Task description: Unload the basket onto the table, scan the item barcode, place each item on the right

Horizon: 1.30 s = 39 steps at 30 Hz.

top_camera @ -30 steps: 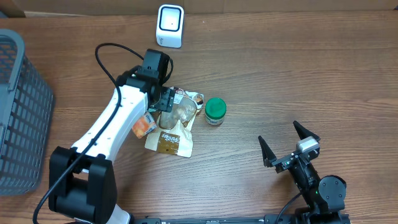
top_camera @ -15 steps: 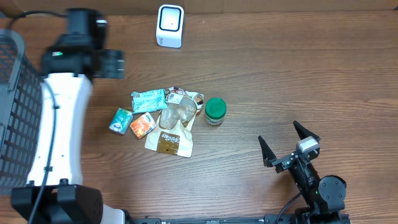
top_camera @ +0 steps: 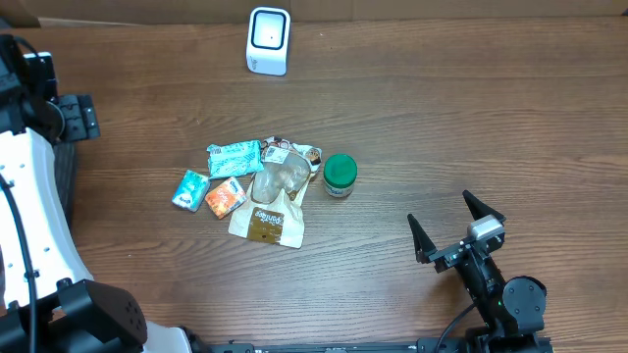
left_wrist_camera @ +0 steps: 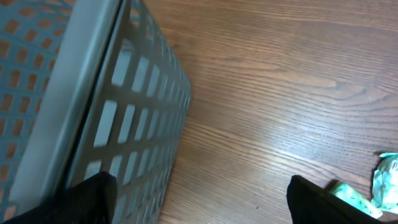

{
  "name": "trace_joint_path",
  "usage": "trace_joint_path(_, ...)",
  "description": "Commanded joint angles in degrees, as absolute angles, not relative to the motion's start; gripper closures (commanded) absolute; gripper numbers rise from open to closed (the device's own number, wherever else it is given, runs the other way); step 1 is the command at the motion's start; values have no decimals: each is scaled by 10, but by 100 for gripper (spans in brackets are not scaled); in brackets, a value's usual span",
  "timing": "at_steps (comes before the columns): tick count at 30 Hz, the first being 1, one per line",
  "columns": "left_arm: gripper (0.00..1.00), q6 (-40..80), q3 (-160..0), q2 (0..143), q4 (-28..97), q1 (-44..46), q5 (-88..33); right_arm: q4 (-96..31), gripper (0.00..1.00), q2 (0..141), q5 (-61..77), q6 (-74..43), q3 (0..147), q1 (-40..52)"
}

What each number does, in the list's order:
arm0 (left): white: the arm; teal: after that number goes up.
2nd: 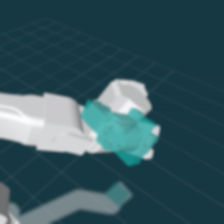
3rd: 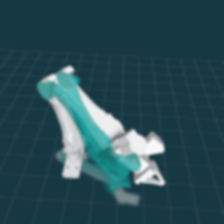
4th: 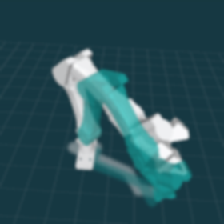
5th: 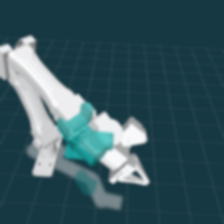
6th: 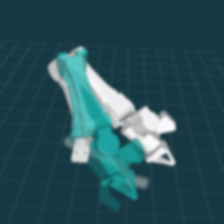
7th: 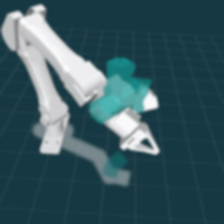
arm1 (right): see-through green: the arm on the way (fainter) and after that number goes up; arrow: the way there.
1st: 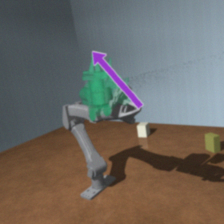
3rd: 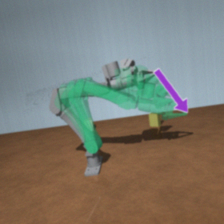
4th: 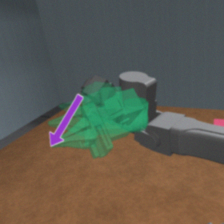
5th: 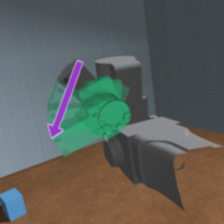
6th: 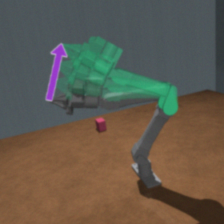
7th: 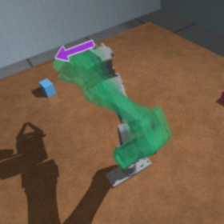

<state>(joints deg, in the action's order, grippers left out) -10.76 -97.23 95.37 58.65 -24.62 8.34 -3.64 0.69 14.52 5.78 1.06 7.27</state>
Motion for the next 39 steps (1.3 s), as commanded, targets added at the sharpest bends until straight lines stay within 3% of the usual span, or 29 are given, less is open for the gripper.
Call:
trace_joint_path(1,12,-125,-980,952,585,-278,51,-33,0,2,138,58,4,76)
trace_joint_path(7,14,-124,-980,950,586,-256,18,-33,0,2,138,58,4,76)
trace_joint_path(18,15,-30,-981,914,626,-130,18,-33,0,2,138,58,4,76)
trace_joint_path(22,0,-10,-980,915,673,-87,18,-33,0,2,138,58,4,76)
trace_joint_path(39,0,165,-972,915,735,53,13,-33,0,2,138,58,4,76)
